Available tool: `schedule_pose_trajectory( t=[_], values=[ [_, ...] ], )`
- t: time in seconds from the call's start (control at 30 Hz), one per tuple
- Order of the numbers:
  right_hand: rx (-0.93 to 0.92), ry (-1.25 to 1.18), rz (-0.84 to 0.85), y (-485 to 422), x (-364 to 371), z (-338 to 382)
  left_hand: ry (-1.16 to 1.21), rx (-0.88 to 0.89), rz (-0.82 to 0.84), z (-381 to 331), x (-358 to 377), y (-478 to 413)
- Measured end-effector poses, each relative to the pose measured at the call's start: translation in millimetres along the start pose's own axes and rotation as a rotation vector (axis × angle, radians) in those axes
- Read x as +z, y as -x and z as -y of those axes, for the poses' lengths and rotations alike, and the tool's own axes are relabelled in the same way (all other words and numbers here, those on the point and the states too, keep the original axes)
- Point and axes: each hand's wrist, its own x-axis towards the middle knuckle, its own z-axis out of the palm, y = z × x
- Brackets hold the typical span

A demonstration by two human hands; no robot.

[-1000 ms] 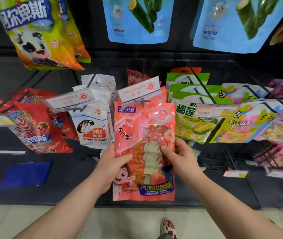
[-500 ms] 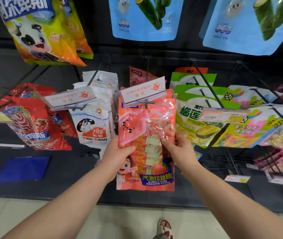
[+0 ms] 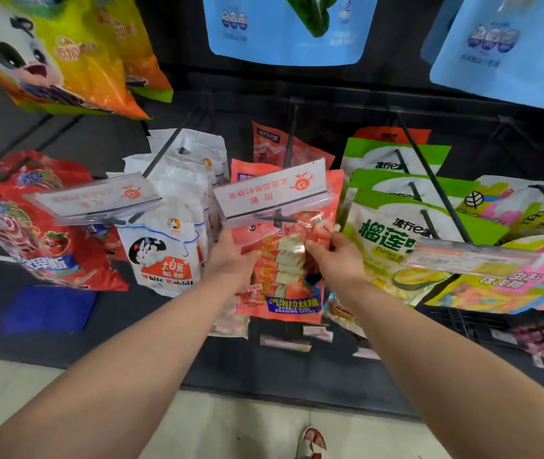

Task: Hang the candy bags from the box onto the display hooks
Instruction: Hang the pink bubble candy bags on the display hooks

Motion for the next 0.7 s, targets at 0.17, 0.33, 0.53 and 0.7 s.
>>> schedule_pose_trajectory(
  t=[0.17,0.33,0.53,0.7],
  values=[
    [-0.018,0.118,0.015,-12.6,-1.9,6.1,-0.026,-0.006,-0.024,-8.9,2.5,-6.5],
    [-0.071,0.365,0.018,-1.1,-9.1,5.8,-0.02,0.019,-0.062,0.9,1.7,-6.9],
    [-0.251,0.887,0.052,48.8,-27.3,1.8,-0.462,0.296,0.054,14.8,-7.1,29.6],
    [-0.313,1.139,0.094,102.6,-45.4,-9.9,-0.939,0.519,0.12,14.6,-12.4,67.3]
  ],
)
